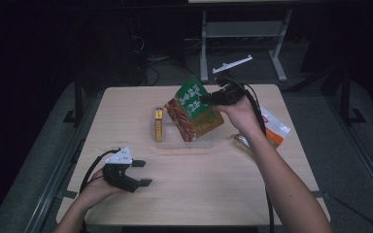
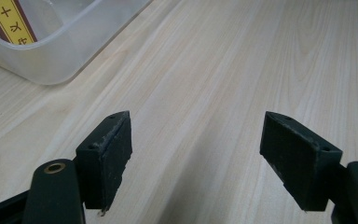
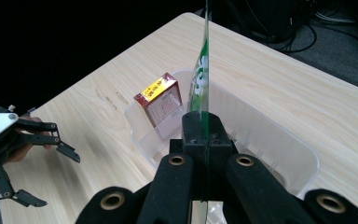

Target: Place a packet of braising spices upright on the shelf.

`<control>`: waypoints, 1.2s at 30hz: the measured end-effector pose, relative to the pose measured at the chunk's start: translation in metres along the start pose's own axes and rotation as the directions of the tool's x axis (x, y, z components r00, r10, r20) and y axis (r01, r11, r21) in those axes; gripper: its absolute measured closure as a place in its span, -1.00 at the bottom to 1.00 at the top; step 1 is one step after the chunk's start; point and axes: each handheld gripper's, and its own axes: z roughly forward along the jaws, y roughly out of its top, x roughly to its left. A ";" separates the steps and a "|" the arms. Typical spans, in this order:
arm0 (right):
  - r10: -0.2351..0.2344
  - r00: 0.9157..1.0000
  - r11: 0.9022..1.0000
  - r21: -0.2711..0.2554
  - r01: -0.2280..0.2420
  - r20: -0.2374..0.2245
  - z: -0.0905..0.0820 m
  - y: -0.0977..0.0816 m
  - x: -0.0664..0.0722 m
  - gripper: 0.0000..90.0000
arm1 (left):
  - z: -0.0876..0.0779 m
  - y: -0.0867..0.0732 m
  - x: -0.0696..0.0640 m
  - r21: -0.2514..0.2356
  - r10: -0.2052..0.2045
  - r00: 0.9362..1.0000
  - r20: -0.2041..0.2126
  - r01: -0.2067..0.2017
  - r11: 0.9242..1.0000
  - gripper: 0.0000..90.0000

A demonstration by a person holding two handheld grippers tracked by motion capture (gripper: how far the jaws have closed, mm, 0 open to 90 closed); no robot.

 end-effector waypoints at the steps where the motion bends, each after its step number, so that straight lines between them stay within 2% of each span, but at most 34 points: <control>1: -0.006 1.000 1.000 0.000 0.006 0.006 0.002 0.000 0.000 1.00 | 0.000 0.000 0.000 0.000 0.000 1.000 0.000 0.000 1.000 -0.46; 7: 0.003 1.000 1.000 0.007 -0.004 0.012 0.010 0.002 0.000 1.00 | 0.000 0.000 0.000 -0.004 -0.003 1.000 0.002 0.003 1.000 -0.45; 9: -0.006 1.000 1.000 0.013 0.006 0.016 0.012 0.003 0.000 1.00 | 0.000 0.000 0.000 -0.003 -0.001 1.000 0.003 0.001 1.000 -0.45; 10: 0.008 1.000 1.000 0.020 -0.008 0.019 0.014 0.003 0.000 1.00 | 0.000 0.000 0.000 -0.003 -0.001 1.000 0.004 0.001 1.000 -0.45; 17: 0.017 1.000 0.999 0.038 -0.018 0.025 0.023 0.005 0.001 1.00 | 0.000 0.000 0.000 -0.001 0.001 1.000 0.007 -0.001 1.000 -0.45; 27: 0.018 1.000 0.999 0.028 -0.019 0.026 0.029 0.008 -0.001 1.00 | 0.001 0.000 0.000 0.009 0.014 1.000 0.008 -0.014 1.000 -0.45; 36: 0.007 1.000 0.999 0.037 -0.008 0.029 0.036 0.015 0.001 1.00 | 0.002 0.000 0.000 0.003 0.006 1.000 0.015 -0.006 1.000 -0.45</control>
